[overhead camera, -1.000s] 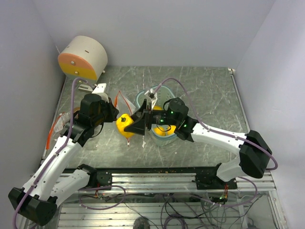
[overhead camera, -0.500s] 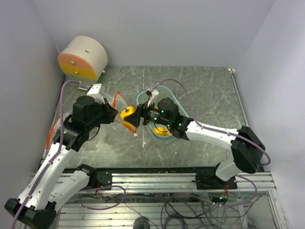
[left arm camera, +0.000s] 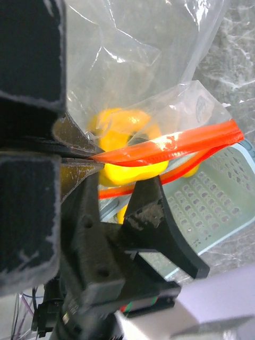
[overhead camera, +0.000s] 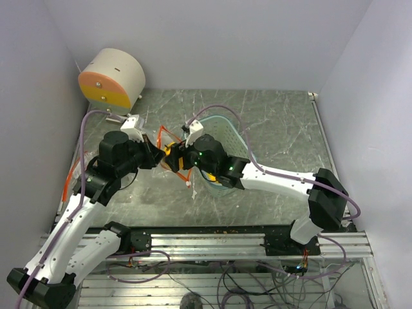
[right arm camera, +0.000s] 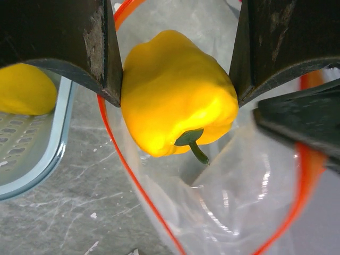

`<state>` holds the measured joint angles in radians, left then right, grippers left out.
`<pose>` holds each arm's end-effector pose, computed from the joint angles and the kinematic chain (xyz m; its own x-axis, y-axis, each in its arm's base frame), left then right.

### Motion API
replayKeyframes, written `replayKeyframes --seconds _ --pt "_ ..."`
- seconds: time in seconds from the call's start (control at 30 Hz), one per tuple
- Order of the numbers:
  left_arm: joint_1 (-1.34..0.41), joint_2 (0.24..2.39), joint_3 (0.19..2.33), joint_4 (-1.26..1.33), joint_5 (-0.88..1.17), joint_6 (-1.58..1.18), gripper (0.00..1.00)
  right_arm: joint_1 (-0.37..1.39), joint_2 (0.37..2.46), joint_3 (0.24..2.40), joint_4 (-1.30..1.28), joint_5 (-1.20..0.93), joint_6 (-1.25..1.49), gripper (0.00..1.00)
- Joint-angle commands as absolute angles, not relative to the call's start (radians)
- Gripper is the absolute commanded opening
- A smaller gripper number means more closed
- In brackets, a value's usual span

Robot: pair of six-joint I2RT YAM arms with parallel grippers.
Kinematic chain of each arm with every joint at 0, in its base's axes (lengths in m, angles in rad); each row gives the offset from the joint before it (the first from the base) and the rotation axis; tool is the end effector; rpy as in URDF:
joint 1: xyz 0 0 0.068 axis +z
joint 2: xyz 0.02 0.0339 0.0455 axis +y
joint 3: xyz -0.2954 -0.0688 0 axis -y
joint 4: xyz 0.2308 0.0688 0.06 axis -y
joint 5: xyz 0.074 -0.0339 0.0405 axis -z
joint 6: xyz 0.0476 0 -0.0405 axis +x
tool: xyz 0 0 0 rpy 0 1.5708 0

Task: Place the food in the zip-top bag and seal the zipper
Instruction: Place the fake vegetable in the zipper food storage bag.

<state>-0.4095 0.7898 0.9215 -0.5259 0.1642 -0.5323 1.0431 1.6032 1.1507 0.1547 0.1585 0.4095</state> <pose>0.1296 -0.0647 0.3666 -0.5732 -0.2970 -0.7637 0.2789 0.8056 -0.5227 0.1974 0.3237 0.3263 -0.4450 0.0173 -0.8954 -0.6541 0.6766 0.3381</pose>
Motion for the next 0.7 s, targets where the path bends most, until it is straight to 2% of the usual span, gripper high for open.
replayKeyframes --seconds 0.0,0.17,0.3,0.43,0.6,0.67 --pt "-0.413 0.806 0.882 -0.435 0.203 -0.552 0.07 1.095 1.557 1.195 0.094 0.248 0.339 0.49" --pt "-0.413 0.811 0.874 -0.437 0.190 -0.582 0.07 1.113 1.526 1.223 0.025 0.290 0.295 0.73" --pt "-0.413 0.796 0.834 -0.465 0.130 -0.601 0.07 1.113 1.484 1.241 -0.031 0.315 0.255 0.82" --pt "-0.413 0.820 0.798 -0.464 0.146 -0.612 0.07 1.113 1.414 1.233 -0.060 0.324 0.227 0.95" --pt "-0.413 0.771 0.784 -0.519 0.039 -0.616 0.07 1.097 1.356 1.265 -0.166 0.408 0.243 0.98" --pt "-0.413 0.730 0.688 -0.383 0.129 -0.698 0.07 1.062 1.347 1.279 -0.246 0.413 0.276 0.99"
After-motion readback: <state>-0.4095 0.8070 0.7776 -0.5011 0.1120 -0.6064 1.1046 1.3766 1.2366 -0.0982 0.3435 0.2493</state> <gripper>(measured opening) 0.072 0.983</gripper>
